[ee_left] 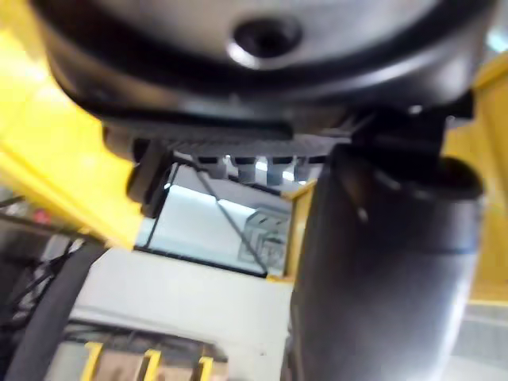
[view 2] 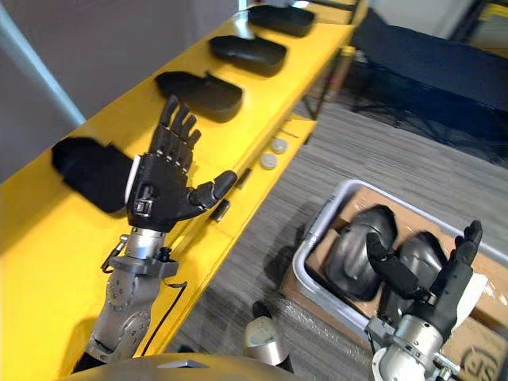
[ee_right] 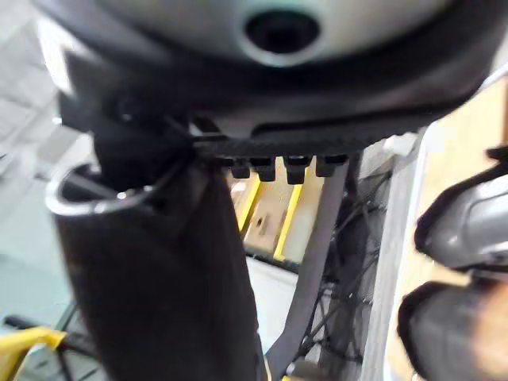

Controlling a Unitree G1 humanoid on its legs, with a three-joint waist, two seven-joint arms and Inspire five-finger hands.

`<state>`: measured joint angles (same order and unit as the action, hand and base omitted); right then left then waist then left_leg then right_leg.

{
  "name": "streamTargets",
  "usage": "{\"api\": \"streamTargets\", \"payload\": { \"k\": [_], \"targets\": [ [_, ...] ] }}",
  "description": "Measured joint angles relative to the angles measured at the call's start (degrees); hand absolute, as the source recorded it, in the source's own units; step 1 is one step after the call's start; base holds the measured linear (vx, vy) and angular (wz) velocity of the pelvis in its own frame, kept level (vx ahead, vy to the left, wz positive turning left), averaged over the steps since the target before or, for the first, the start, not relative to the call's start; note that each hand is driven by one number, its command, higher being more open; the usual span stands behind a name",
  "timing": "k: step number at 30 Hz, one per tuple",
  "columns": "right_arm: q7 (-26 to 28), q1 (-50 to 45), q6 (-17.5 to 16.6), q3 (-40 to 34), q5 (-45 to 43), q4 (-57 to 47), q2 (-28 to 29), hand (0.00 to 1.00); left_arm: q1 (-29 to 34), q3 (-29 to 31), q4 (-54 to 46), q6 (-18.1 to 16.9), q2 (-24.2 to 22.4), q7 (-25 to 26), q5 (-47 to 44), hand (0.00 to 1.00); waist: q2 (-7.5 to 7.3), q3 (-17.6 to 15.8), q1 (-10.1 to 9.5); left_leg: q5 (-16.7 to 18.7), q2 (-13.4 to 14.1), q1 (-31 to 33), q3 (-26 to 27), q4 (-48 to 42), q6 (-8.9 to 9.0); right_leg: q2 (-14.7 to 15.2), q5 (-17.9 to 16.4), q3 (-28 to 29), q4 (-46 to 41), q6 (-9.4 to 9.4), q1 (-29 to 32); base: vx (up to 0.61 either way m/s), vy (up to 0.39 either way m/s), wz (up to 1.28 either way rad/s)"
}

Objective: Walk over and take three plastic housings, then place them on the shelf

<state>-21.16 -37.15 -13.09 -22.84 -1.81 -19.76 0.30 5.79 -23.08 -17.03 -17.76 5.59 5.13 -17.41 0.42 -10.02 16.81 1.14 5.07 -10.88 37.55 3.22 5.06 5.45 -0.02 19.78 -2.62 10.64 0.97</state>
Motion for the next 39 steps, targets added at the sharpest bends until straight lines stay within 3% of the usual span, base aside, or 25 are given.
{"api": "streamTargets", "payload": {
  "k": [3, 7, 8, 9, 10, 12, 13, 14, 17, 19, 23, 25, 27, 29, 31, 33, 35, 36, 37, 38, 39],
  "targets": [
    [2.16, -4.15, -0.31, 0.02, -3.34, 0.07, 2.8, 1.0, -1.04, -3.29, 1.18, 1.99, 0.01, 1.11, 0.05, 1.0, -0.41, 0.64, 0.97, 1.07, 0.26, 0.14, 0.58, -1.09, 0.01, 0.0, 0.01, 0.34, 0.0, 0.03, 0.0, 0.01, -0.048, -0.17],
    [5.13, -4.39, -2.75, 3.41, -2.64, 1.07, 2.31, 1.0, -0.83, -5.68, 1.27, 3.64, 0.2, 2.47, 0.06, 1.0, -1.08, 1.74, 0.37, 1.65, 0.21, 0.79, -0.65, -1.31, 0.23, -0.03, -0.02, 0.02, 0.01, 0.06, 0.79, -0.02, -0.055, 0.04],
    [6.09, -3.28, -3.55, 5.16, -1.76, 1.07, 0.78, 1.0, -0.75, -5.59, 1.33, 4.22, 0.8, 2.83, 0.06, 1.0, -1.18, 2.68, -0.82, 2.91, -0.54, 3.14, -4.78, -3.61, 0.1, -0.09, 0.01, 0.19, -0.15, 0.02, 2.24, -0.05, -0.054, -0.14],
    [6.95, -1.22, -4.16, 7.1, -1.66, 1.05, -1.95, 1.0, -0.6, -5.15, 1.32, 4.25, 1.6, 3.14, 0.06, 1.0, -0.92, 3.02, -2.73, 6.15, -1.68, 6.74, -14.04, -8.72, -0.71, -0.45, 0.48, 1.17, -0.28, -0.64, 3.43, -0.05, -0.034, -0.3],
    [7.32, 0.23, -4.11, 8.08, -1.66, 1.09, -3.99, 1.0, -0.09, -4.59, 1.26, 4.25, 2.06, 3.45, 0.09, 1.0, -0.72, 3.12, -4.08, 8.23, -2.61, 8.61, -19.25, -11.59, -1.37, -0.89, 0.73, 1.91, -0.28, -0.94, 3.87, -0.05, -0.01, -0.56],
    [8.98, 6.93, -4.06, 11.67, -2.09, 1.86, -11.05, 1.0, 4.38, 0.24, 0.65, 4.31, 2.41, 3.56, 0.14, 1.0, 0.63, 3.15, -7.62, 13.28, -4.31, 12.73, -32.45, -21.41, -4.19, -3.37, 1.98, 5.19, -0.16, -1.59, 4.38, -0.04, 0.089, -0.89],
    [9.57, 11.21, -4.01, 13.38, -3.71, 2.89, -13.72, 1.0, 7.6, 3.87, 0.03, 4.31, 2.36, 3.6, 0.13, 1.0, 1.2, 3.14, -9.43, 15.38, -4.37, 13.65, -37.54, -25.03, -3.97, -4.7, 2.34, 6.8, -0.21, -1.75, 4.46, -0.04, 0.111, -0.85],
    [9.65, 13.0, -4.01, 13.87, -4.28, 3.53, -14.72, 1.0, 9.01, 5.67, -0.32, 4.31, 2.29, 3.84, 0.17, 1.0, 1.56, 3.08, -10.2, 16.51, -4.27, 13.78, -38.77, -26.01, -4.06, -5.23, 2.41, 7.17, -0.19, -1.77, 4.66, -0.11, 0.097, -0.5],
    [9.31, 15.59, -3.78, 14.74, -7.31, 5.32, -15.11, 1.0, 14.25, 11.52, -2.44, 4.11, 3.37, 4.56, 2.34, 1.0, 1.33, 2.88, -13.45, 17.79, -4.18, 14.38, -38.2, -27.37, -4.27, -4.8, 2.04, 5.58, -0.16, -2.41, 4.89, -0.11, 0.071, -0.07],
    [8.83, 14.59, -3.3, 16.02, -8.64, 5.36, -14.89, 1.0, 15.56, 11.75, -3.66, 4.1, 3.48, 4.42, 2.33, 1.0, 1.37, 2.85, -13.54, 17.67, -4.26, 14.47, -38.37, -27.79, -4.48, -4.33, 2.05, 4.06, -0.6, -2.59, 4.86, -0.01, 0.026, 0.11],
    [7.03, 9.85, -1.26, 19.61, -10.5, 5.64, -8.27, 1.0, 15.47, 8.03, -6.36, 3.35, 3.39, 0.26, 2.4, 1.0, 1.43, 2.32, -13.16, 18.13, -3.74, 14.08, -38.0, -29.14, -4.28, -5.38, 2.32, 2.36, -3.55, -2.79, 5.5, 0.03, 0.005, -0.13],
    [7.19, 7.07, -1.29, 20.55, -10.46, 5.64, -5.43, 1.0, 15.33, 6.47, -7.91, 2.66, 3.25, -1.54, 2.39, 1.0, 0.95, 1.26, -12.87, 18.83, -2.99, 12.71, -36.19, -29.32, -4.42, -6.47, 2.4, 2.35, -6.28, -2.79, 6.28, -0.03, -0.004, -0.66],
    [8.79, 4.82, -2.33, 21.25, -10.69, 5.62, -3.8, 1.0, 14.74, 5.08, -8.38, 1.57, 3.34, -2.05, 2.8, 1.0, -0.06, -0.87, -12.52, 20.2, -1.3, 10.58, -32.32, -30.68, -4.86, -7.49, 2.95, -2.15, -8.26, -3.05, 6.66, -0.18, -0.039, -0.97],
    [10.78, 4.02, -3.97, 21.39, -11.53, 5.56, -3.85, 1.0, 14.71, 4.78, -8.13, 1.59, 3.29, -1.29, 4.77, 1.0, 0.23, -1.81, -11.73, 20.27, 0.3, 10.3, -28.61, -30.78, -5.67, -5.75, 2.5, -7.76, -7.26, -5.25, 7.0, -0.22, -0.033, -0.99],
    [11.54, 5.78, -5.49, 23.56, -13.09, 5.21, -4.51, 1.0, 14.69, 5.37, -8.1, 1.94, 3.87, 0.17, 5.0, 1.0, 0.27, -1.75, -12.53, 19.39, 3.5, 10.39, -23.96, -30.19, -4.88, -4.66, 0.97, -14.41, -14.54, -7.27, 10.09, -0.13, -0.031, -1.07],
    [11.25, 7.53, -5.96, 25.22, -13.08, 5.08, -4.54, 1.0, 13.88, 6.09, -7.91, 3.14, 3.98, 0.68, 4.92, 1.0, 0.2, -1.75, -12.84, 18.38, 4.98, 10.63, -23.2, -29.67, -4.15, -2.4, -1.65, -17.17, -21.03, -7.71, 9.98, -0.04, -0.115, -0.48],
    [9.07, 11.97, -5.67, 28.33, -12.64, 5.76, -4.62, 1.0, 12.23, 7.68, -6.74, 4.78, 3.96, 0.73, 4.65, 1.0, -0.11, -1.71, -13.96, 17.23, 6.99, 11.53, -22.93, -29.86, -2.28, 4.12, -5.89, -19.78, -29.59, -9.01, 7.93, 0.0, -0.242, -0.24],
    [8.43, 13.39, -5.41, 29.21, -12.39, 6.27, -4.65, 1.0, 12.12, 8.39, -6.48, 5.22, 3.94, 0.72, 4.51, 1.0, -0.24, -1.75, -14.24, 16.97, 7.52, 11.65, -22.91, -30.01, -1.82, 5.81, -6.06, -20.03, -29.8, -9.35, 6.9, 0.0, -0.379, -0.32],
    [7.23, 16.33, -4.54, 31.04, -11.01, 8.09, -4.65, 1.0, 12.07, 9.98, -5.46, 6.29, 3.95, 0.62, 4.29, 1.0, -0.89, -1.75, -15.28, 16.28, 8.72, 11.65, -22.9, -30.31, -0.57, 9.85, -5.12, -21.02, -26.85, -9.29, 3.94, -0.01, -0.356, -0.29],
    [6.84, 17.46, -4.27, 31.68, -10.26, 9.13, -4.64, 1.0, 12.04, 10.58, -5.06, 6.81, 3.92, 0.61, 4.25, 1.0, -1.52, -1.53, -15.51, 15.89, 9.52, 11.66, -23.02, -30.46, 0.14, 9.98, -5.36, -21.07, -24.91, -8.23, 2.76, -0.02, -0.417, -0.33],
    [6.57, 19.18, -3.23, 32.15, -9.67, 10.85, -5.12, 1.0, 12.09, 11.21, -3.79, 7.64, 3.63, 0.57, 4.37, 1.0, -0.42, -1.57, -16.02, 14.44, 11.18, 11.35, -23.69, -29.09, 2.07, 7.7, -6.38, -23.55, -23.23, -7.3, 2.13, -0.02, -0.419, -0.34]
  ]
}}
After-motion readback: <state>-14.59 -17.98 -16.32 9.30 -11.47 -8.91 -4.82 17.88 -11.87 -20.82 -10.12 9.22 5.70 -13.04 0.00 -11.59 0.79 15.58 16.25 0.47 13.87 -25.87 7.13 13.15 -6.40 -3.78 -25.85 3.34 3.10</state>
